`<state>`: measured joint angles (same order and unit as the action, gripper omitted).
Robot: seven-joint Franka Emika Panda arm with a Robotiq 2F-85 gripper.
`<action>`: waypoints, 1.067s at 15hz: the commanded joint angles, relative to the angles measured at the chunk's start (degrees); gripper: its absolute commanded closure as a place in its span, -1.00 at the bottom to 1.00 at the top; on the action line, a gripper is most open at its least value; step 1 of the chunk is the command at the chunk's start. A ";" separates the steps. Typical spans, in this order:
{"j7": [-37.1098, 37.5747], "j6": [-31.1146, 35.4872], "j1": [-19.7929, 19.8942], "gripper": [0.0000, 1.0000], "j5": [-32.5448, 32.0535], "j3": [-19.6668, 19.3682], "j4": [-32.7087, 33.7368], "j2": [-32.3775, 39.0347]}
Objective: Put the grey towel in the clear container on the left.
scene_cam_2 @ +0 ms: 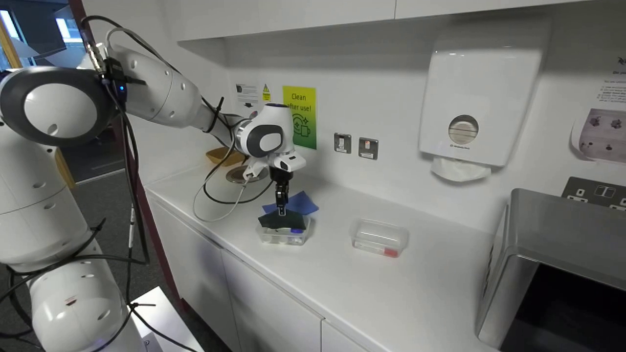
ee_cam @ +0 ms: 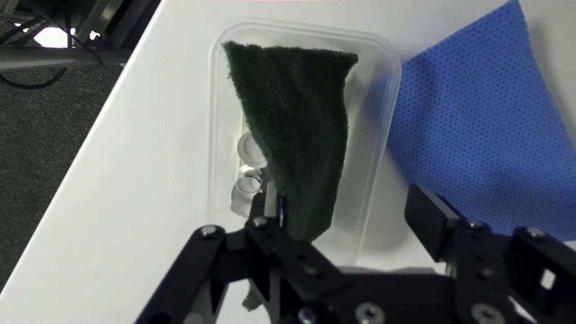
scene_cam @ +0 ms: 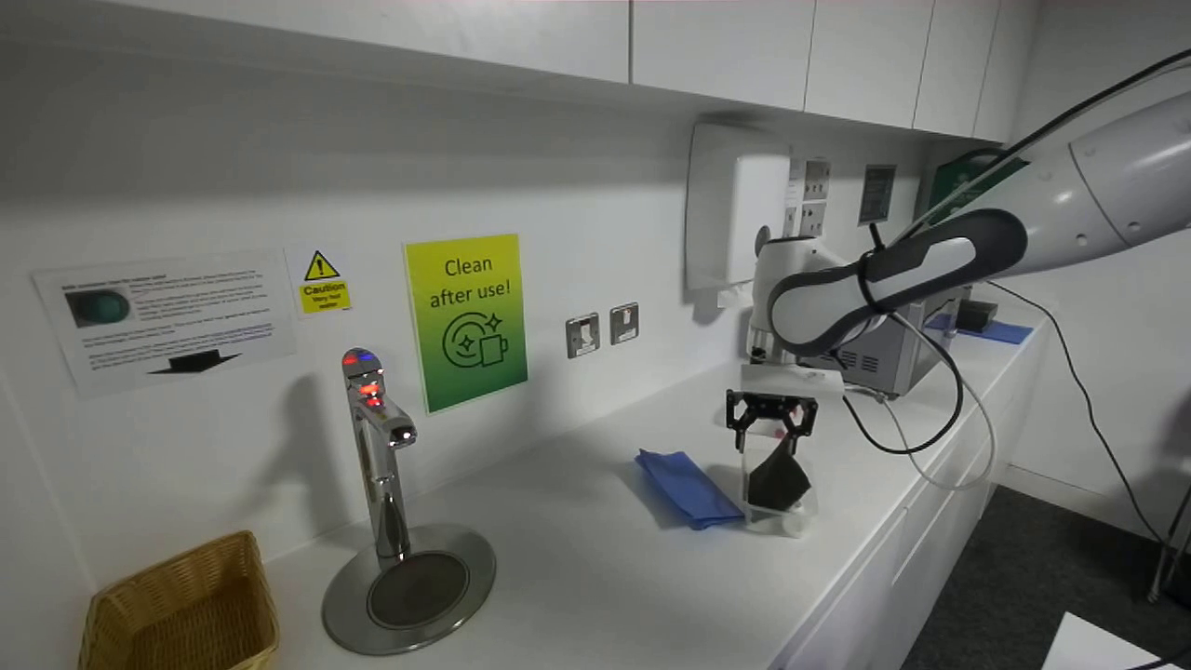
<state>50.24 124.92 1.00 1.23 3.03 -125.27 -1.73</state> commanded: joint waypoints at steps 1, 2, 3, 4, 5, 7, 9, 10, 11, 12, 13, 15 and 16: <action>-1.58 0.43 -1.06 -1.00 -0.75 -0.26 -1.41 -3.09; -1.56 0.05 -1.24 -1.00 -0.92 -0.09 -1.55 -3.77; -1.48 -0.05 -1.37 -1.00 -1.07 0.03 -1.60 -4.17; -1.41 -0.14 -1.56 -1.00 -1.22 0.11 -1.71 -4.73; -1.34 -0.36 -1.72 -1.00 -1.35 0.23 -1.78 -5.36; -1.17 -0.49 -1.96 -1.00 -1.64 0.51 -1.91 -6.34; -1.37 -0.54 -2.19 -1.00 -1.61 0.89 -2.12 -7.44; -1.84 -0.52 -2.37 -1.00 -1.41 1.16 -2.27 -7.94; -3.02 -0.58 -2.73 -1.00 -0.83 1.56 -2.52 -8.76; -4.51 -0.86 -3.15 -1.00 -0.44 2.03 -2.70 -9.42; -6.83 -2.35 -3.84 -1.00 0.22 2.52 -2.58 -10.03; -11.46 -6.45 -5.12 -1.00 0.39 3.59 -2.49 -11.48; -13.29 -8.03 -5.81 -1.00 0.32 4.26 -3.03 -12.82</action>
<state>42.91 121.11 -3.23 0.89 6.19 -126.29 -9.77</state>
